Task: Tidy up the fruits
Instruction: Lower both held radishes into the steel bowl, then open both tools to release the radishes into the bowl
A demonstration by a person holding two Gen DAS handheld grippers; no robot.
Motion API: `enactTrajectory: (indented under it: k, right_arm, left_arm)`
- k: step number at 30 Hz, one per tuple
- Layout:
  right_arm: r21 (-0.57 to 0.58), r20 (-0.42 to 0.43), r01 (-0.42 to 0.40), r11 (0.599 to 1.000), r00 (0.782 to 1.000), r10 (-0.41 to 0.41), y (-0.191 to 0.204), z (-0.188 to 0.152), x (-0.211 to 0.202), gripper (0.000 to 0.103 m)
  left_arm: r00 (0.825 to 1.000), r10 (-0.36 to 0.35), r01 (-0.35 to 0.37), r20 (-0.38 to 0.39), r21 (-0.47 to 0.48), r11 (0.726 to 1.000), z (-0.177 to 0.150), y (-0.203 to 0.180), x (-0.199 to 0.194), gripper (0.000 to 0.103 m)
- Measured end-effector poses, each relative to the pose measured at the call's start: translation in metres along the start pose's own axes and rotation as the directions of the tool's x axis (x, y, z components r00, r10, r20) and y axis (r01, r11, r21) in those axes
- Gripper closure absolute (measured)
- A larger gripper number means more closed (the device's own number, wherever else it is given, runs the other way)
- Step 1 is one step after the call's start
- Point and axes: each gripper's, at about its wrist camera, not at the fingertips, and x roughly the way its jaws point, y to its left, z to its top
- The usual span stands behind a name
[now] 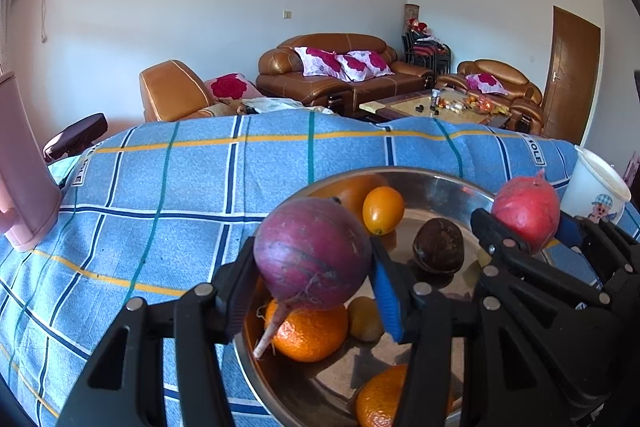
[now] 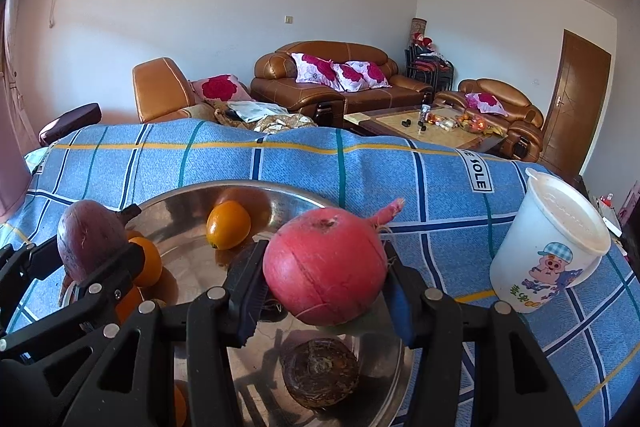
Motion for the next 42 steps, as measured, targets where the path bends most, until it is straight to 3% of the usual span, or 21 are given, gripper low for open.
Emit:
enactTrajectory:
  k: [11, 19, 23, 31, 38, 42]
  right_arm:
    - [0.019, -0.042, -0.020, 1.000, 0.999, 0.021, -0.002, 0.000, 0.008, 0.048]
    - [0.061, -0.149, -0.125, 0.990, 0.980, 0.133, -0.010, -0.005, 0.026, 0.048]
    - [0.066, -0.152, -0.130, 0.989, 0.979, 0.138, -0.010, -0.008, 0.026, 0.048]
    - [0.114, -0.144, -0.178, 0.977, 0.970, 0.194, -0.016, -0.011, 0.025, 0.048]
    - [0.132, -0.141, -0.224, 0.966, 0.960, 0.242, -0.019, -0.011, 0.025, 0.048]
    - [0.112, -0.126, -0.216, 0.970, 0.965, 0.229, -0.016, -0.011, 0.020, 0.048]
  left_arm:
    - [1.000, -0.013, 0.012, -0.021, -0.012, 1.000, 0.000, 0.002, 0.004, 0.048]
    - [1.000, -0.008, 0.009, -0.026, 0.032, 0.999, -0.002, -0.006, 0.003, 0.049]
    - [1.000, -0.009, 0.009, -0.021, 0.039, 0.999, -0.002, -0.008, 0.003, 0.049]
    - [0.989, -0.139, 0.139, -0.044, -0.007, 0.990, 0.001, 0.001, 0.009, 0.049]
    - [0.990, -0.136, 0.135, -0.035, -0.013, 0.991, 0.001, 0.001, 0.008, 0.049]
    - [0.991, -0.134, 0.133, -0.026, -0.024, 0.991, 0.001, 0.005, 0.005, 0.048]
